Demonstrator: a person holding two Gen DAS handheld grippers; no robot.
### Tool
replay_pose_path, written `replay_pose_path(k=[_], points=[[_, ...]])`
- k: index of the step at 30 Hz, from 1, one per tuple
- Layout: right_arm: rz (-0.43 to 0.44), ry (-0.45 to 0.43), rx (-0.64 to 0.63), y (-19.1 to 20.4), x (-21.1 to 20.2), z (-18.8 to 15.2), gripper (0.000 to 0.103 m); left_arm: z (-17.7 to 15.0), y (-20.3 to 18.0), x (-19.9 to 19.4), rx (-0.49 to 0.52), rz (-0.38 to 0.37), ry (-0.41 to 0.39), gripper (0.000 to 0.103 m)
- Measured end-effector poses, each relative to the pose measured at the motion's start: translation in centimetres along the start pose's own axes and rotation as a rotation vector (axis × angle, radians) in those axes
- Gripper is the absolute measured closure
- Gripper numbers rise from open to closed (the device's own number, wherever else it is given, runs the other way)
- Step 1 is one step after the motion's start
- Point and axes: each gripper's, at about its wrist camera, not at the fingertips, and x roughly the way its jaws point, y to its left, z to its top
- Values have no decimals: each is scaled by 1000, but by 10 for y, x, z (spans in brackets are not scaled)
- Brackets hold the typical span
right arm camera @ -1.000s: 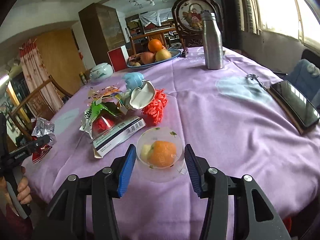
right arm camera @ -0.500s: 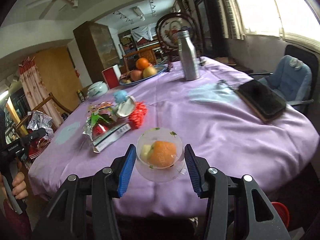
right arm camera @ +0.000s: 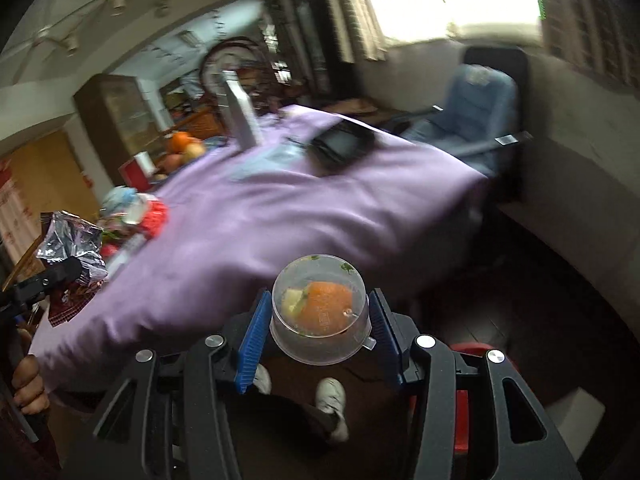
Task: Collect trash
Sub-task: 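Carry the red snack bag with the left tool while the right tool lifts a clear cup, then open the left tool over the red wastebasket to drop the bag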
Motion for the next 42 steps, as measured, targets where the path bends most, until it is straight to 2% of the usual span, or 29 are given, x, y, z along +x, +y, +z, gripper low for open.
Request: replay_pose_path(k=[7, 11, 14, 18, 26, 31, 35, 38, 42], points=[[-108, 115, 138, -91, 34, -44, 53, -5, -73, 73, 78, -139, 111, 38], [-137, 206, 189, -127, 69, -64, 53, -11, -102, 108, 113, -172, 169, 38], [-156, 249, 250, -154, 91, -79, 41, -13, -115, 126, 136, -183, 210, 38], [-159, 225, 275, -168, 88, -81, 41, -18, -135, 149, 171, -201, 257, 38], [-222, 126, 366, -208, 50, -80, 36, -38, -185, 203, 269, -269, 371, 38], [-245, 123, 402, -232, 45, -84, 36, -56, -207, 241, 316, -292, 450, 38], [-254, 136, 432, -243, 47, -90, 36, -71, -221, 274, 335, -307, 506, 34], [-261, 142, 444, -248, 47, -92, 36, -80, -226, 297, 329, -311, 545, 25], [-278, 135, 445, -253, 41, -93, 36, -83, -231, 305, 319, -307, 566, 16]])
